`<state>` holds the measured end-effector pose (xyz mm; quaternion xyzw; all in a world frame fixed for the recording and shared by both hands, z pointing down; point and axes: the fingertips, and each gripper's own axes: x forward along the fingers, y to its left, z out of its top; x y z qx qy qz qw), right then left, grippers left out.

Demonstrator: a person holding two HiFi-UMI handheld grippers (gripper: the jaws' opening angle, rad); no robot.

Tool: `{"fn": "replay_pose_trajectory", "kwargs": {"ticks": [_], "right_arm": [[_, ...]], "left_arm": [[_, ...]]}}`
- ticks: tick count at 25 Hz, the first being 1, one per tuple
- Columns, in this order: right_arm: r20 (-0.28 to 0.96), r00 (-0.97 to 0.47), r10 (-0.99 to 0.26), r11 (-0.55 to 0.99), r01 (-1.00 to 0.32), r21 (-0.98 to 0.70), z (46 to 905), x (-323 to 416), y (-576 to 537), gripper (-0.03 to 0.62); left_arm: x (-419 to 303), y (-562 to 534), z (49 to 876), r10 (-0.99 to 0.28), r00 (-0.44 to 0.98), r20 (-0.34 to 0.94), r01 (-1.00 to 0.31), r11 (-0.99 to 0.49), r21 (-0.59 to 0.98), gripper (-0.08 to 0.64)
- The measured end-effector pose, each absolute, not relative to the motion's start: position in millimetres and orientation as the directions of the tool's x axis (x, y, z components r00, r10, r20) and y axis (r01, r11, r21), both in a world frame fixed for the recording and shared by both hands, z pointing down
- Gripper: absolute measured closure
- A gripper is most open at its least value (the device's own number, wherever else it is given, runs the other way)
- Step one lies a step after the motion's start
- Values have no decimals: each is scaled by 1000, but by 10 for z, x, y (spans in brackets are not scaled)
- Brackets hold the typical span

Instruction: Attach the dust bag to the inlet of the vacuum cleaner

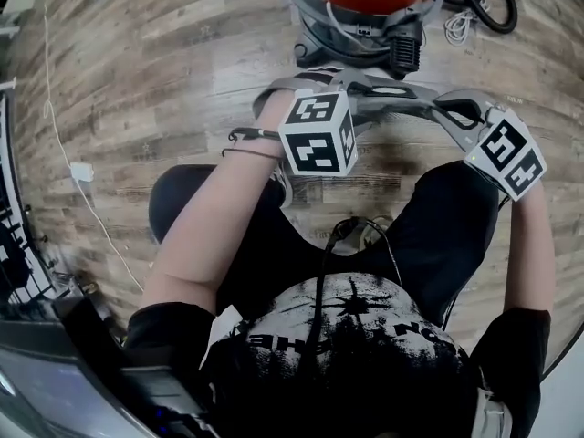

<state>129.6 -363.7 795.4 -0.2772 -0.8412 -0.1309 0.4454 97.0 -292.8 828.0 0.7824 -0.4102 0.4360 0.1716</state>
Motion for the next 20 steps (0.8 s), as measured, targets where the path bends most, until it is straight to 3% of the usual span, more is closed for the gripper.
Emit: {"fn": "replay_pose_trajectory", "kwargs": {"ticks": [4, 6, 11, 13, 15, 18, 20], "right_arm": [[807, -464, 365, 811, 584, -31, 7869, 1263, -3606, 574], [809, -472, 350, 812, 583, -11, 7835, 1243, -3625, 574], [820, -510, 259, 805, 584, 109, 7742, 1187, -3735, 560], [815, -519, 258, 795, 593, 126, 7687, 1154, -3715, 520], [806, -519, 286, 786, 608, 113, 7642, 1118, -3632, 431], [817, -504, 280, 760, 637, 133, 7693, 1051, -3534, 396], [832, -495, 250, 747, 645, 159, 7766, 1014, -3525, 407]], "left_arm": [[861, -2976, 8171, -551, 250, 796, -816, -563, -133, 490], [789, -3021, 8101, -578, 222, 785, -821, -545, -169, 522], [725, -3144, 7942, -604, 207, 769, -828, -528, -192, 531], [696, -3162, 7914, -604, 208, 769, -830, -525, -188, 531], [706, -3166, 7896, -602, 219, 768, -828, -531, -180, 531], [770, -3213, 7838, -607, 241, 758, -820, -545, -176, 531], [794, -3246, 7802, -610, 249, 752, -813, -553, -180, 531]]}}
